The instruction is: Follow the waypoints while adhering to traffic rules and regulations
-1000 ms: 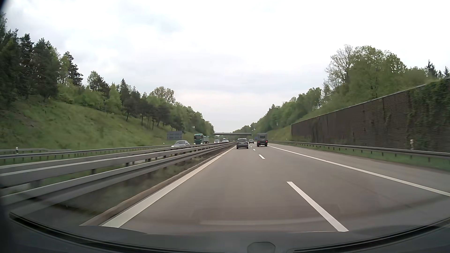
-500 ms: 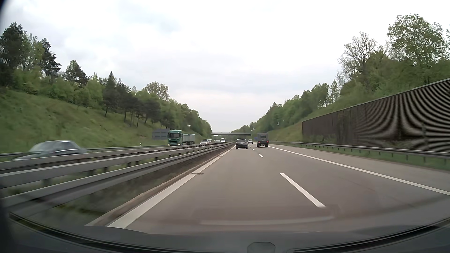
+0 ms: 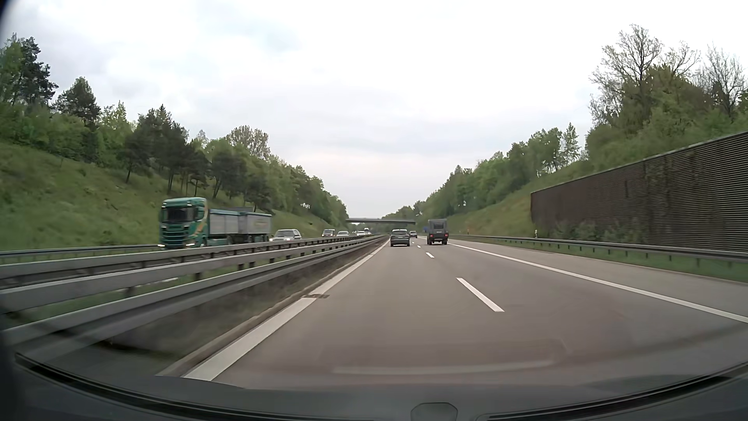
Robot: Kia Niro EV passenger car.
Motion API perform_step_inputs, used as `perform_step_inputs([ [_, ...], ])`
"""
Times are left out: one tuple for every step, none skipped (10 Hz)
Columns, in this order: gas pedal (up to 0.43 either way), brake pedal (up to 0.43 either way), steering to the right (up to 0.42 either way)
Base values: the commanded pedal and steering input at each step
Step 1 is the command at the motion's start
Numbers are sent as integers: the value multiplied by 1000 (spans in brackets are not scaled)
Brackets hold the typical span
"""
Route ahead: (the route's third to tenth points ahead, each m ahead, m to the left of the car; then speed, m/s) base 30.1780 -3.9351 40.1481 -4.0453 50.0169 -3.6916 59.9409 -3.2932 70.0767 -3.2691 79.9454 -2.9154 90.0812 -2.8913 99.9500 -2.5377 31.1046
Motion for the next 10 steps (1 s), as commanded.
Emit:
perform_step_inputs([
  [268, 0, 3],
  [268, 0, 2],
  [268, 0, 2],
  [268, 0, 2],
  [268, 0, 2],
  [268, 0, 2],
  [268, 0, 2],
  [268, 0, 2],
  [268, 0, 2],
  [268, 0, 2],
])
